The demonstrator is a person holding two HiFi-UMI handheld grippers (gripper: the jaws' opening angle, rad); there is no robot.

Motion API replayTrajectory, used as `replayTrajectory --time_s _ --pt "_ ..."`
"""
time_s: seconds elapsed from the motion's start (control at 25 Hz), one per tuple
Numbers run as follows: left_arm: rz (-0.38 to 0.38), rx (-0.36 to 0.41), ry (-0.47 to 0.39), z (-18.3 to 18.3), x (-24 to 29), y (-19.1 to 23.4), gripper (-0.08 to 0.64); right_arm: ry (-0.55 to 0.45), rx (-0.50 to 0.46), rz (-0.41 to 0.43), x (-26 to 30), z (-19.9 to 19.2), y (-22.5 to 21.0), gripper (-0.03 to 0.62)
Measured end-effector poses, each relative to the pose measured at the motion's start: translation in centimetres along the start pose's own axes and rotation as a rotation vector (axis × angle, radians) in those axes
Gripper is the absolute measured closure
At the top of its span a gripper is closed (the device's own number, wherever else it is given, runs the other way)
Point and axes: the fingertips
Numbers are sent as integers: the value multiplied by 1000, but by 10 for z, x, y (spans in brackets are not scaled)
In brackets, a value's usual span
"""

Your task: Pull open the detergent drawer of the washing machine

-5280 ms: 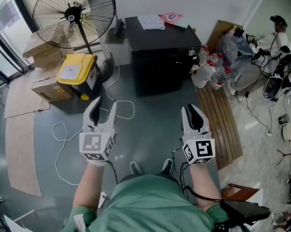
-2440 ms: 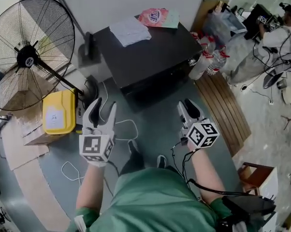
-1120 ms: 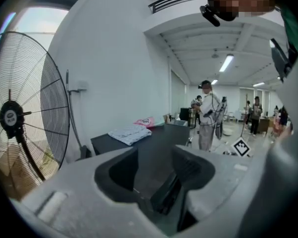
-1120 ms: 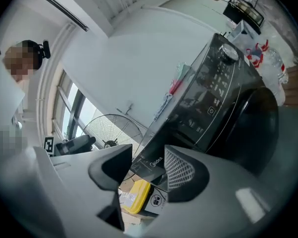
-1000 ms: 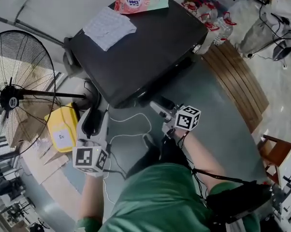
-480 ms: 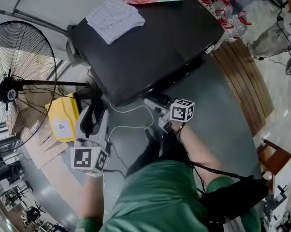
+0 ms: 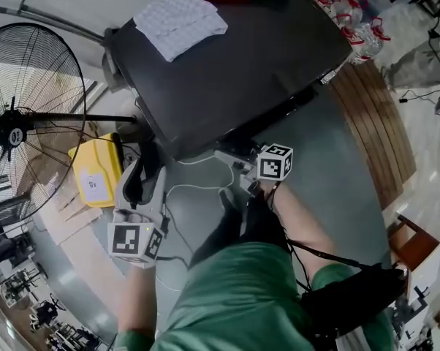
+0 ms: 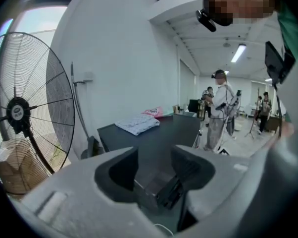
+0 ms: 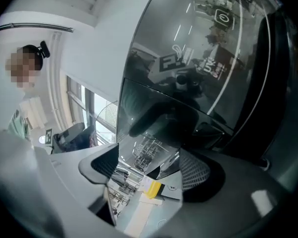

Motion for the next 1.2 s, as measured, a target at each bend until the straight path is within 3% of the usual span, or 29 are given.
replayTrajectory --time_s 0.32,0.64,1.2 --pt "30 -8 55 -16 -1 12 353 5 -21 58 13 -2 0 227" --pt "47 -1 116 -27 -9 17 354 -81 54 23 11 4 -4 264" --pt "67 -1 115 -36 -44 27 357 -169 75 54 3 0 -4 307"
Point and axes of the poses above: the fingertips, and each gripper's own axes: x forward along the fingers, y to its left, z out of its top, and after that the axes turned 15 degrees about -x, right-handed
